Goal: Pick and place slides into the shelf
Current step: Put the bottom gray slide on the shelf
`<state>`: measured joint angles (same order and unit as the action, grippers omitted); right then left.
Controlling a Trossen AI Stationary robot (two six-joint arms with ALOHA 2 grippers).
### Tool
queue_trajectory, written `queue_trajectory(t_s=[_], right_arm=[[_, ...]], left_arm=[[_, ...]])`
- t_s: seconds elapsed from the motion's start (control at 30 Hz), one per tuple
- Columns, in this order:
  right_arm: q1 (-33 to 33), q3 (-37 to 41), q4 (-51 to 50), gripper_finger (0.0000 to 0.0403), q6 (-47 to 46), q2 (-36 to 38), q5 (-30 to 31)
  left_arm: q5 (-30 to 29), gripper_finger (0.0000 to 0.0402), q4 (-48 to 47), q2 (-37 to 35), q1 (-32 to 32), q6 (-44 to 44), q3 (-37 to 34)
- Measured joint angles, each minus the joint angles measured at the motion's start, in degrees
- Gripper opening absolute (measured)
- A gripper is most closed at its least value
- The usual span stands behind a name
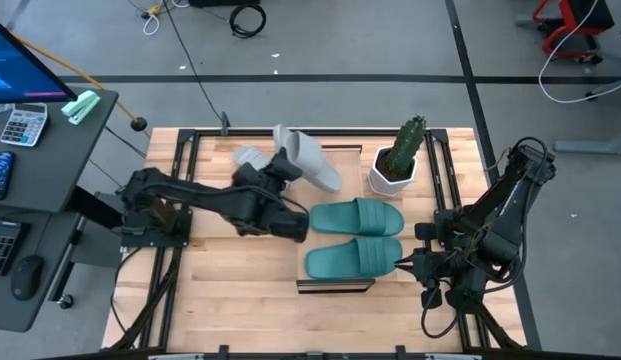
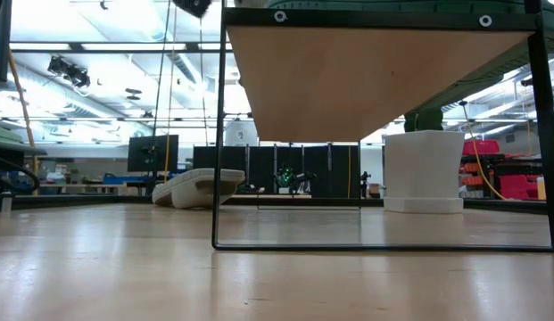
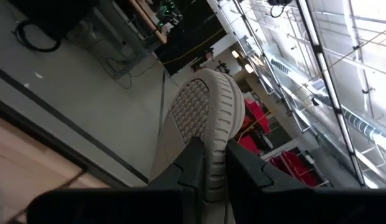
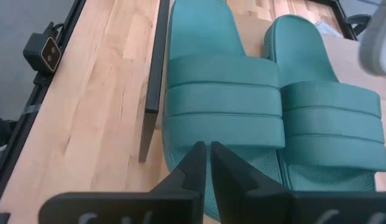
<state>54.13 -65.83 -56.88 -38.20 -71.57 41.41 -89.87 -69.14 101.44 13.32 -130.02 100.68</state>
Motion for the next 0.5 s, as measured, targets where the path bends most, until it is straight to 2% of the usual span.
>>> queue_trajectory(t_s=[0.17,0.5], right_arm=[[0.0,0.0,0.0,0.003,-2.3,0.0,-0.1],[0.0,0.0,0.2,0.003,-5.8,0.0,-0.6]], left_arm=[[-0.2,0.005,6.2,2.3,-0.9,-0.3,0.0],[-0.1,0.005,3.8,5.6,-0.9,-0.3,0.0]])
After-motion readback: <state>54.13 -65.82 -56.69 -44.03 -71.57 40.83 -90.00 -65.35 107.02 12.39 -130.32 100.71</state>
